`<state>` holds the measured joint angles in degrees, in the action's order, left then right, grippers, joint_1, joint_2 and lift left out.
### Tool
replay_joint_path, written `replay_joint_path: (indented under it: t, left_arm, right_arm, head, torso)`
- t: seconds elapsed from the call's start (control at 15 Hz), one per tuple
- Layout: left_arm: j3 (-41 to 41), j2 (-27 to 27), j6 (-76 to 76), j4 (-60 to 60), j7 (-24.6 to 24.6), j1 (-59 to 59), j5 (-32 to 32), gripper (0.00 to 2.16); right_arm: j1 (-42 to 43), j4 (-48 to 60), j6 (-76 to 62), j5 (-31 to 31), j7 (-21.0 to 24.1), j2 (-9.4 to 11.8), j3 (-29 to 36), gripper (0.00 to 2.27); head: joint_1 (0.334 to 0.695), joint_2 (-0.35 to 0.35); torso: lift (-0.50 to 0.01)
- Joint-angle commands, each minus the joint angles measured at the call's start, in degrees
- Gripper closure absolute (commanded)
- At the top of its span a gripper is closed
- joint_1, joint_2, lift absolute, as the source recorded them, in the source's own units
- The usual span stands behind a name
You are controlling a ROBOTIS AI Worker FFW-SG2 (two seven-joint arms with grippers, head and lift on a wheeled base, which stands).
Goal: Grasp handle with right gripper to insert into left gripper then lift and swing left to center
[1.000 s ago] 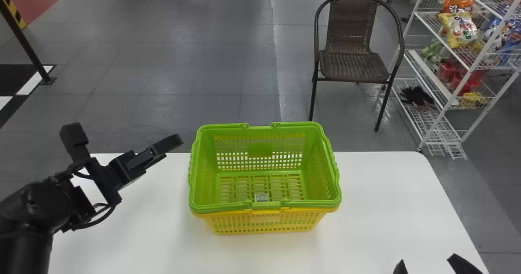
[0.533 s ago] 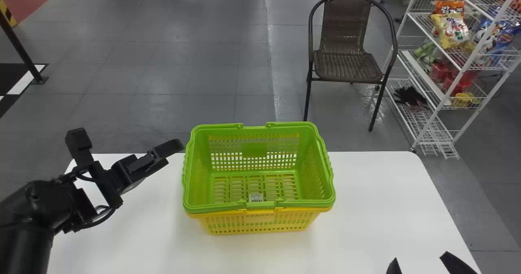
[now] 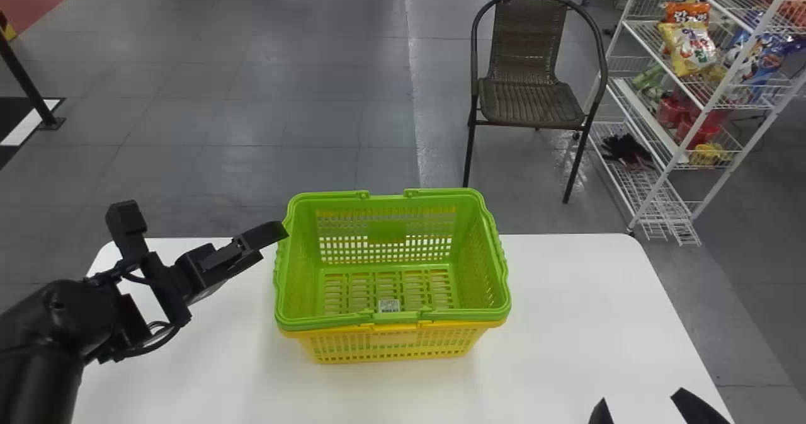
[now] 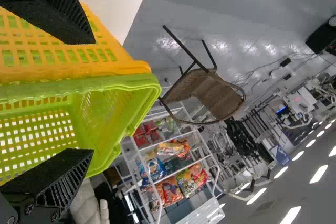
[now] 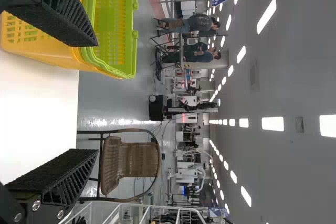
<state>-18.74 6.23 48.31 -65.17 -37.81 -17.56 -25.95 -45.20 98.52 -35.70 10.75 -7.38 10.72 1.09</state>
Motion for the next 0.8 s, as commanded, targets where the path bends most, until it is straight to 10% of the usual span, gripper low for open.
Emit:
replay_joint_path:
  t: [0.0,0.73]
  left_arm:
    - [0.19,-0.08,0.17,0.04,-0.15,-0.02,-0.33,0.06]
    - [0.63,-0.08,2.28,-0.05,-0.95,-0.1,-2.88,0.06]
  right_arm:
    - [-0.07,0.0,-0.02,0.06,0.0,0.0,0.06,0.09]
    - [0.02,-0.26,0.16,0.23,0.0,0.09,0.23,0.09]
  head:
    - [0.695,-0.052]
    - [0.695,-0.077]
  torso:
    - [0.0]
    - [0.0]
